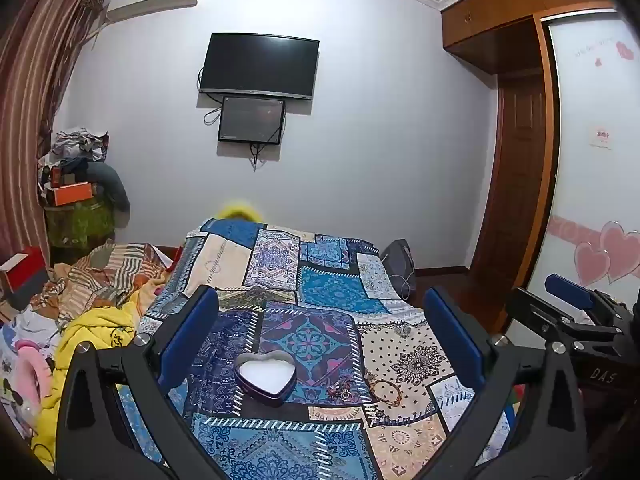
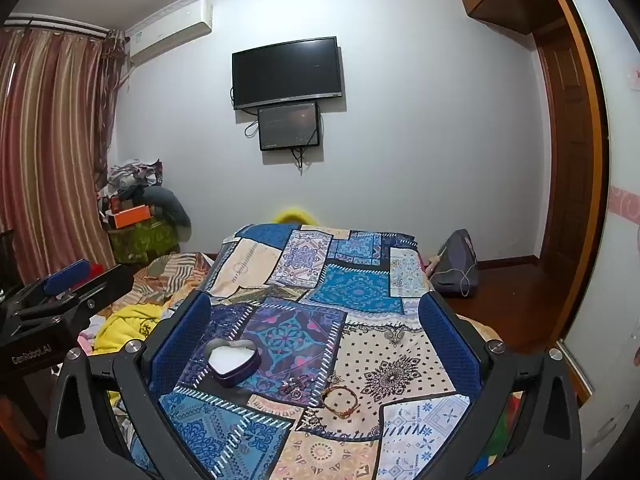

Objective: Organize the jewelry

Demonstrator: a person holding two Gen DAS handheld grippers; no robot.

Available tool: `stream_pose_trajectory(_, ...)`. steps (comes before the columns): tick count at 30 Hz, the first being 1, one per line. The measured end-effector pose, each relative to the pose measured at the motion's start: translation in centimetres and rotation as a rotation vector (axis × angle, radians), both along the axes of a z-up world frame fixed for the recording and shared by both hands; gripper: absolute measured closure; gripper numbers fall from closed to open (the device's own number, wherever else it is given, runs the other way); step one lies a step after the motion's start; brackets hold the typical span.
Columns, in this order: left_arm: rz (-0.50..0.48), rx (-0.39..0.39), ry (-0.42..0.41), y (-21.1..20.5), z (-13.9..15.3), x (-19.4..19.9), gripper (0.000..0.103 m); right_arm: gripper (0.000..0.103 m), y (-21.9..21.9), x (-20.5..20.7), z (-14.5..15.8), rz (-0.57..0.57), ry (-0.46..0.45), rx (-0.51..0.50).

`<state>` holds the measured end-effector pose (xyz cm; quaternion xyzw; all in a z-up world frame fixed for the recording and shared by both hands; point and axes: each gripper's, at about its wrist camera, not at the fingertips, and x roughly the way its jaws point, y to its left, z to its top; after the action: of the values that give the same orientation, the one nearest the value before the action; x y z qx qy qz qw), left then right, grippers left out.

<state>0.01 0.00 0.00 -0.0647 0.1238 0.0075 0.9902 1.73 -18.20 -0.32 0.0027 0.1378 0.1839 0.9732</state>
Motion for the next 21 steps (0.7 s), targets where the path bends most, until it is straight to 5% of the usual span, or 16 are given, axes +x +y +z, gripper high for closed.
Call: stream_pose_trajectory(21, 0.010, 0.029, 0.005, -0.1, -0.1, -0.4, 0.000, 0.000, 0.3, -0.3, -0.6, 0.007, 0.016, 0.004)
